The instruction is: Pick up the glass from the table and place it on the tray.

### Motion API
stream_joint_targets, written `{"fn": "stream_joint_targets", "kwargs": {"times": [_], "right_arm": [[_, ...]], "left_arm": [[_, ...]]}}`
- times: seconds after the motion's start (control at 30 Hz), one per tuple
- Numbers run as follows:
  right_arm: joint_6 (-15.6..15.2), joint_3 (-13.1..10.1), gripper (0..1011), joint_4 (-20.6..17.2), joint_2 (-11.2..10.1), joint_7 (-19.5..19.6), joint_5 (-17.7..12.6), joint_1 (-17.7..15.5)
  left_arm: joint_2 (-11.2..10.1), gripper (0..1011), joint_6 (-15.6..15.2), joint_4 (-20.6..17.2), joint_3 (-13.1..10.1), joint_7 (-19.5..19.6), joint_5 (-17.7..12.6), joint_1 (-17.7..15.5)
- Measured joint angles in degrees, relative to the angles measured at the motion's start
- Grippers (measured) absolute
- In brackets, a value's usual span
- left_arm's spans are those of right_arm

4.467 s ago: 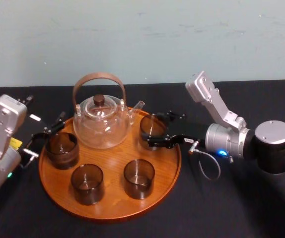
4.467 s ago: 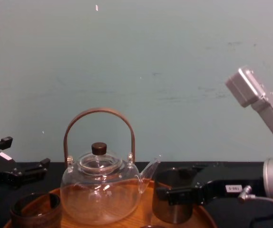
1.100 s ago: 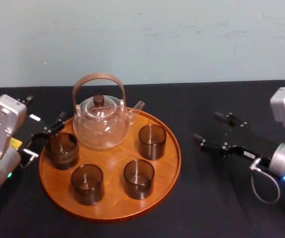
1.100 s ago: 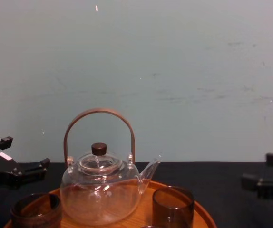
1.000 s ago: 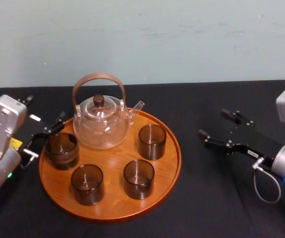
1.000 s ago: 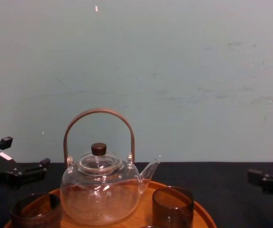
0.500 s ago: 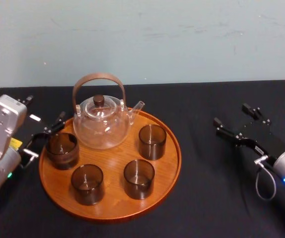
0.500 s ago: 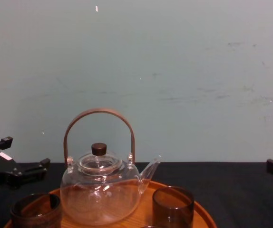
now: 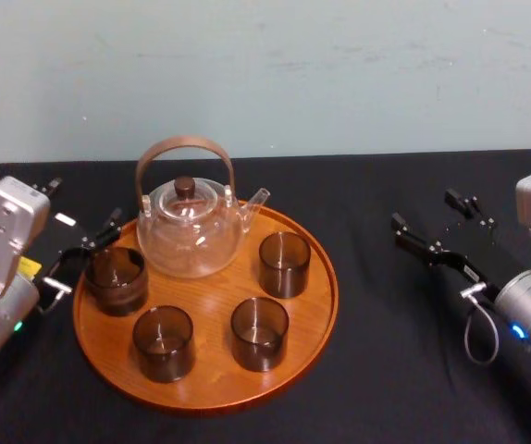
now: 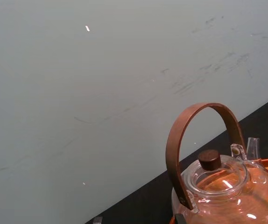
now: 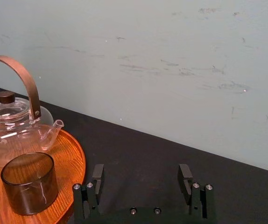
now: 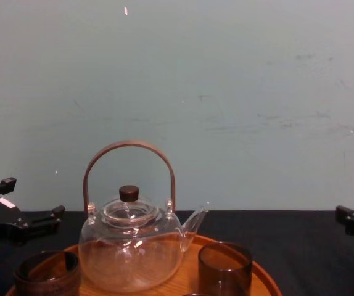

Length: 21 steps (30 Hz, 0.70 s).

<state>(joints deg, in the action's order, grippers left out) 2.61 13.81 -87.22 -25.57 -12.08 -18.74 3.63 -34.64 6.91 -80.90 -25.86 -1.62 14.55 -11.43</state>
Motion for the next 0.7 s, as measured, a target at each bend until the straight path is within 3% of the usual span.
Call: {"fn": "stream_joint_targets", "kwargs": {"times": [0.7], "right_arm": [[0.0,0.0,1002,-0.3,-0.3,-0.1,-0.3,-0.2]], "left_arm": [[0.0,1001,0.0,0.0,0.0,0.0,0.0,0.0]]}}
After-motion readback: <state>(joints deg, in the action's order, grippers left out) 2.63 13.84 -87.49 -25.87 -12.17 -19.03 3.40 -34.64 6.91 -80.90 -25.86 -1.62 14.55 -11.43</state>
